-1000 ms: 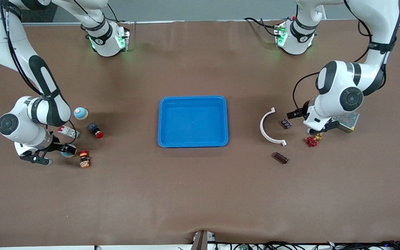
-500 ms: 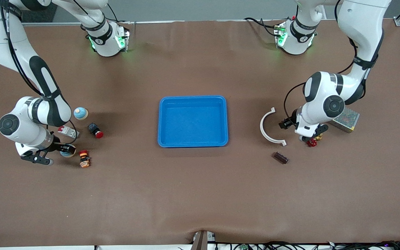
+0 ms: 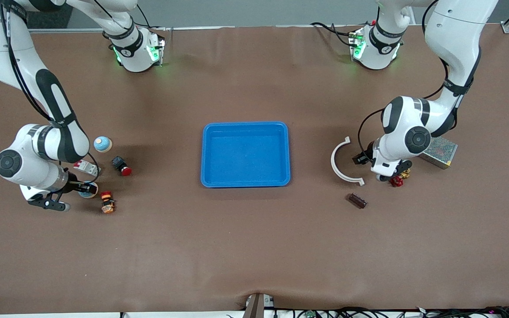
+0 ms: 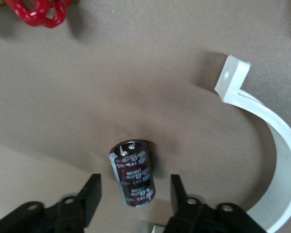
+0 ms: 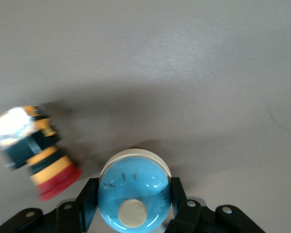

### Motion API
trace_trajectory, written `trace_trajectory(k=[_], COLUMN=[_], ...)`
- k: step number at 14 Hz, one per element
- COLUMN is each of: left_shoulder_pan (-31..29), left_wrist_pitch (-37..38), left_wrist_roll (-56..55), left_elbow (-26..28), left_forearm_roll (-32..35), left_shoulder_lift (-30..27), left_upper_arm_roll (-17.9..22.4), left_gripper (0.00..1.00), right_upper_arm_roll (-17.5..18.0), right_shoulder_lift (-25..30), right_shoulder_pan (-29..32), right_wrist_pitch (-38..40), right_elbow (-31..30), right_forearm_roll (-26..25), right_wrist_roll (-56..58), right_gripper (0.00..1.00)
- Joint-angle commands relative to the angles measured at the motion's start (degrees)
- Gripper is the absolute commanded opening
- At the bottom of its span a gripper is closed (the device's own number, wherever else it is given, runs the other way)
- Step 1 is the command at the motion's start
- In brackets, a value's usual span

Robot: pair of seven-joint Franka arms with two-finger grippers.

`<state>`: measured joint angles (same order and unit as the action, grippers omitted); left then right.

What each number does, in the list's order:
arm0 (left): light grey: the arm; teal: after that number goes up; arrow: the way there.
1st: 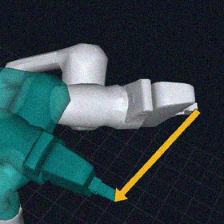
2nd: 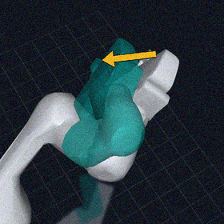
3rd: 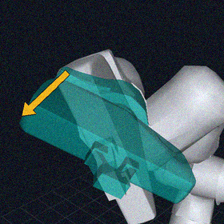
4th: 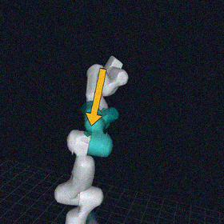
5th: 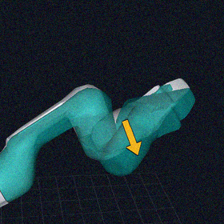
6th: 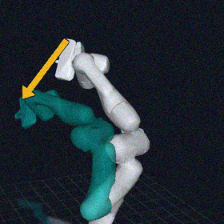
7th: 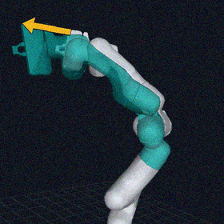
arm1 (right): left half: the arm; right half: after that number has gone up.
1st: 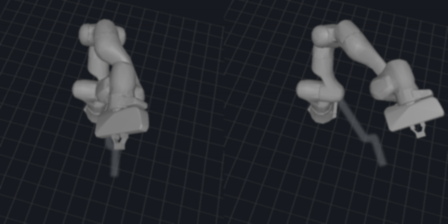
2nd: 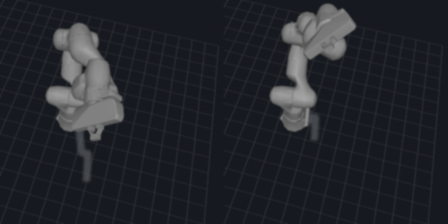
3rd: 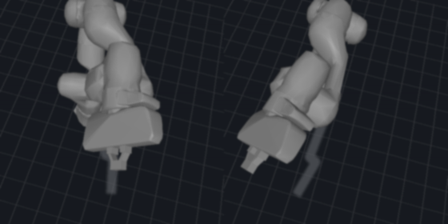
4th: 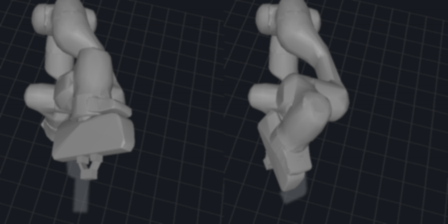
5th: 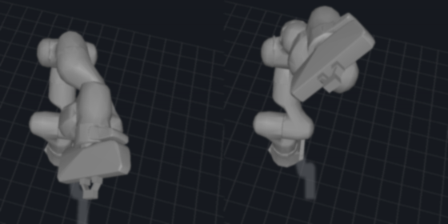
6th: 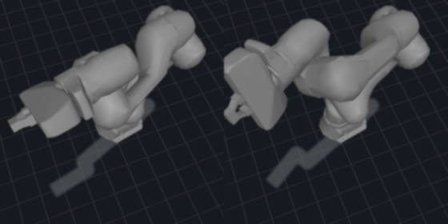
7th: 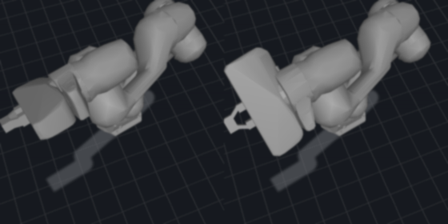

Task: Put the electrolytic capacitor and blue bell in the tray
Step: 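Grasp the blue bell with the right gripper while the left grasps the capacitor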

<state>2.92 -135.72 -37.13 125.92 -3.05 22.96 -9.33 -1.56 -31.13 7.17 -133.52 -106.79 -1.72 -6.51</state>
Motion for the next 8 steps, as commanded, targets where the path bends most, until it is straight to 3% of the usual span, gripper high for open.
trace_trajectory(k=[1,2,6,8], left_shoulder_pan=[-0.02,0.07,0.33,0.33], left_wrist_pitch=[-0.86,-0.78,3.34,5.45], left_wrist_roll=[-0.4,-0.49,-1.45,-4.16], left_elbow=[0.38,0.38,-0.58,-1.64], left_forearm_roll=[-0.03,-0.03,-0.03,-0.03], left_shoulder_lift=[0.16,-0.1,-3.87,-5.81], left_upper_arm_roll=[0.01,0.01,-0.42,-2.52], left_gripper=[0.21,0.03,0.0,0.0], right_upper_arm_roll=[1.64,2.26,7.44,7.54], right_shoulder_lift=[4.14,4.85,5.82,5.73], right_shoulder_pan=[-1.97,-3.12,-8.47,-12.69], right_wrist_pitch=[9.13,10.11,9.07,6.53], right_elbow=[3.24,3.51,3.52,3.52], right_forearm_roll=[0.84,0.93,5.31,5.76], right_wrist_roll=[-10.05,-15.67,-41.24,-51.36], right_gripper=[0.0,0.0,0.0,0.0])
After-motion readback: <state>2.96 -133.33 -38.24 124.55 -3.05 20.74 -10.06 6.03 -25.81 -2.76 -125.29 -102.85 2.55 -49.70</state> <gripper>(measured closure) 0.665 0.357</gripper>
